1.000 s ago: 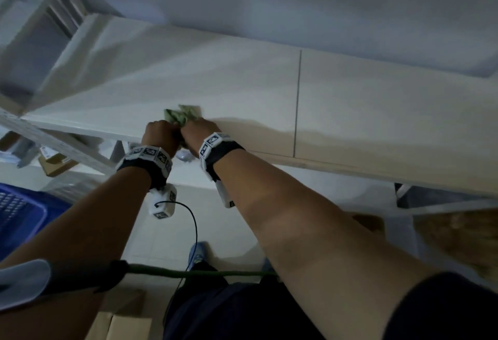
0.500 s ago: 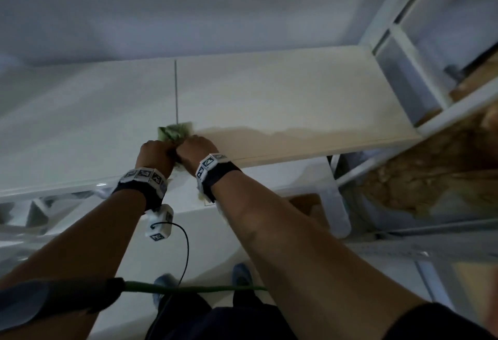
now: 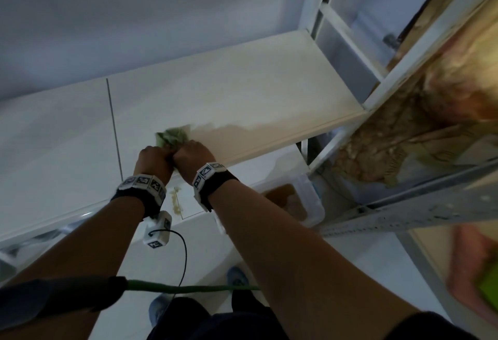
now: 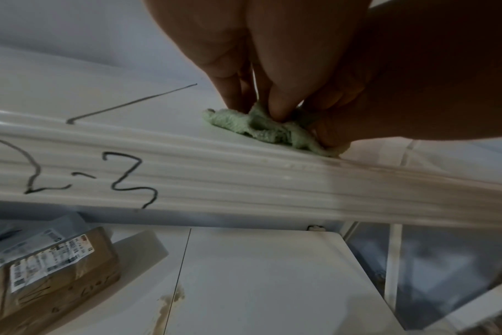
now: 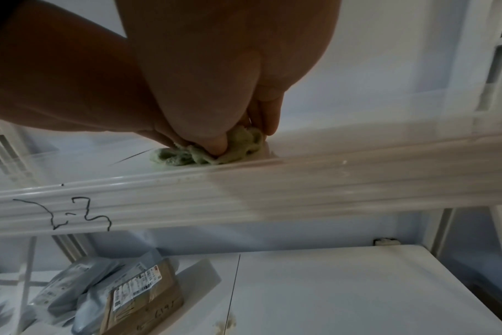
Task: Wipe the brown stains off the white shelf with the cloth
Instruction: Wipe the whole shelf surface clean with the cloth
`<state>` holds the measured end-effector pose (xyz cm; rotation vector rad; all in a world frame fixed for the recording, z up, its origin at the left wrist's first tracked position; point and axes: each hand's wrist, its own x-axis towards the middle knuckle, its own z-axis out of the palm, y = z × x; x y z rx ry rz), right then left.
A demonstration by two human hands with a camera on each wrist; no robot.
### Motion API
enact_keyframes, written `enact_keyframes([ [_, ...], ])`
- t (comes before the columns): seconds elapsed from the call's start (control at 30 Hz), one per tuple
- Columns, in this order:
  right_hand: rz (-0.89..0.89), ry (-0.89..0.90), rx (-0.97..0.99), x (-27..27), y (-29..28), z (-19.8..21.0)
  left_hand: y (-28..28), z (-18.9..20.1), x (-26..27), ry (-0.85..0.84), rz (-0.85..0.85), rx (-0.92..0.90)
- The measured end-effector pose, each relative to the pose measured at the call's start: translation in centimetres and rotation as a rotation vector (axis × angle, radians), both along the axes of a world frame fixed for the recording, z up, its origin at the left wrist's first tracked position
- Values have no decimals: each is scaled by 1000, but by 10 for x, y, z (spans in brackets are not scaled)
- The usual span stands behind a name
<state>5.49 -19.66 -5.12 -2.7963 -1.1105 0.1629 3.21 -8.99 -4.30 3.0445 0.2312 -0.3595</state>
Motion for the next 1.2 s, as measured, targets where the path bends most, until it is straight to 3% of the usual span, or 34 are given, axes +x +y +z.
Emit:
enact_keyframes([
  [0.5,-53,-4,-6,24,1,-9,-9,-5,21,-70,3,-53],
  [0.87,-42,52,31,-27,-6,0,-12,6,-23,10,0,-141],
  [1.2,125,62,-44,-45,41,10,39,4,-54,65,96,-114],
])
